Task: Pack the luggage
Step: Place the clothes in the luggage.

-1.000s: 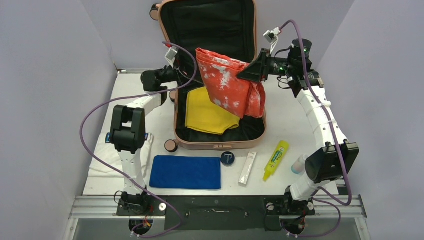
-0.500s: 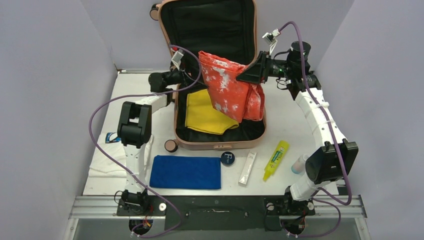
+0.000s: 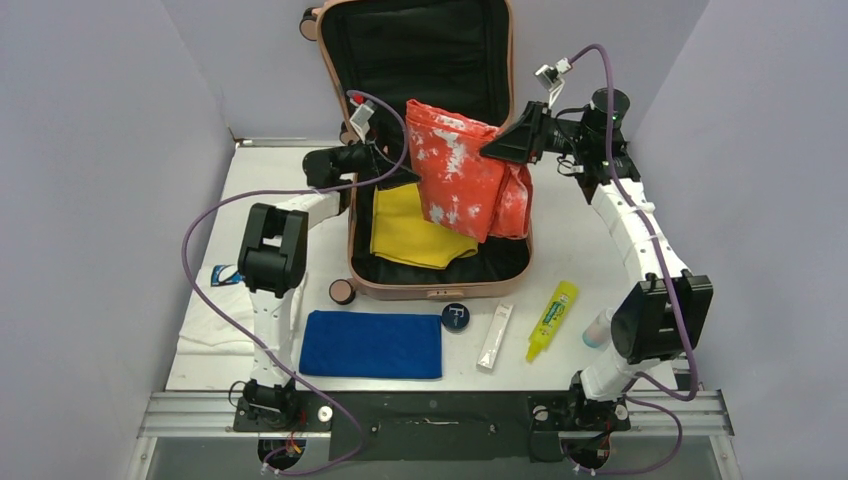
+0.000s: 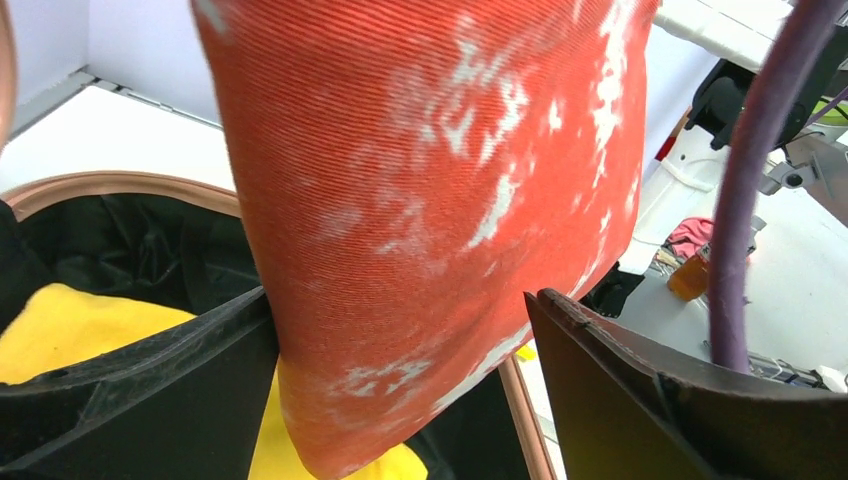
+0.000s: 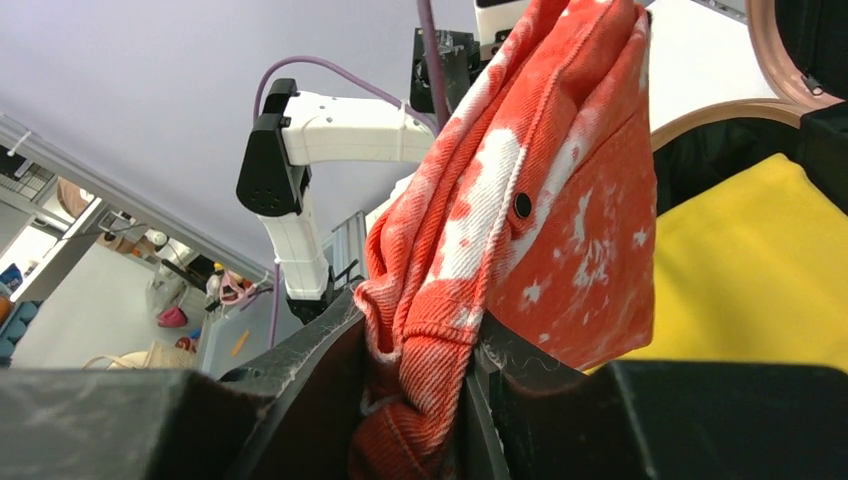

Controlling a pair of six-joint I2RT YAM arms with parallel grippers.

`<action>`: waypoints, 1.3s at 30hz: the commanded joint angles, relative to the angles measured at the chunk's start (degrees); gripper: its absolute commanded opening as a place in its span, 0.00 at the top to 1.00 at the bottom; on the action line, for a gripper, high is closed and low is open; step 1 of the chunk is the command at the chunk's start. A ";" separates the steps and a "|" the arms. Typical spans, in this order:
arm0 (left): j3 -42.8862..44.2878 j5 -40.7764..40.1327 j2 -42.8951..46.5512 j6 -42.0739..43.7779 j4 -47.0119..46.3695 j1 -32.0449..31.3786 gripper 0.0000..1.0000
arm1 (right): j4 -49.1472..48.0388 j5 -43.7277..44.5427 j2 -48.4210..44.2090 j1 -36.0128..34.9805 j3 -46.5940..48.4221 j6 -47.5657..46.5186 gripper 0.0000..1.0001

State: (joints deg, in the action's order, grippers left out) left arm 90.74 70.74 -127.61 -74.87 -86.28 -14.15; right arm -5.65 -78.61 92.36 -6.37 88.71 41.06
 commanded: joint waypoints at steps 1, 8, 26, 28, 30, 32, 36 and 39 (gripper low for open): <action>-1.40 -0.48 4.30 -2.27 -4.09 -0.61 0.13 | -11.93 -0.32 1.06 2.04 3.47 3.45 0.95; -5.74 -0.36 7.11 -1.24 -2.83 -0.63 0.61 | 3.75 4.40 7.80 3.05 10.31 -8.57 0.95; -4.49 -10.96 18.26 44.66 78.17 6.64 1.00 | 41.59 33.14 23.81 -4.83 27.52 -53.56 0.95; -0.26 -24.08 19.58 58.79 99.03 4.64 1.00 | 39.39 35.25 23.81 -6.00 25.42 -53.80 0.95; 0.23 -26.75 19.07 56.96 102.32 4.72 1.00 | 37.30 37.80 24.14 -7.47 24.27 -54.58 0.95; 1.71 -31.51 17.89 56.90 107.04 4.41 1.00 | 35.96 40.99 24.93 -8.87 23.54 -55.72 0.95; 6.11 -40.09 15.39 58.04 117.15 3.38 1.00 | 34.38 46.68 27.42 -10.89 23.96 -57.95 0.95; 9.32 -41.58 14.17 55.26 122.99 3.36 1.00 | 38.91 47.21 31.13 -10.82 29.35 -58.00 0.95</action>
State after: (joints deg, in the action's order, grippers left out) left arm 93.89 39.57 -113.38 -21.56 23.38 -11.94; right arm 32.38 -36.60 120.90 -17.30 111.85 -13.45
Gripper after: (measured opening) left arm 0.171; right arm 0.284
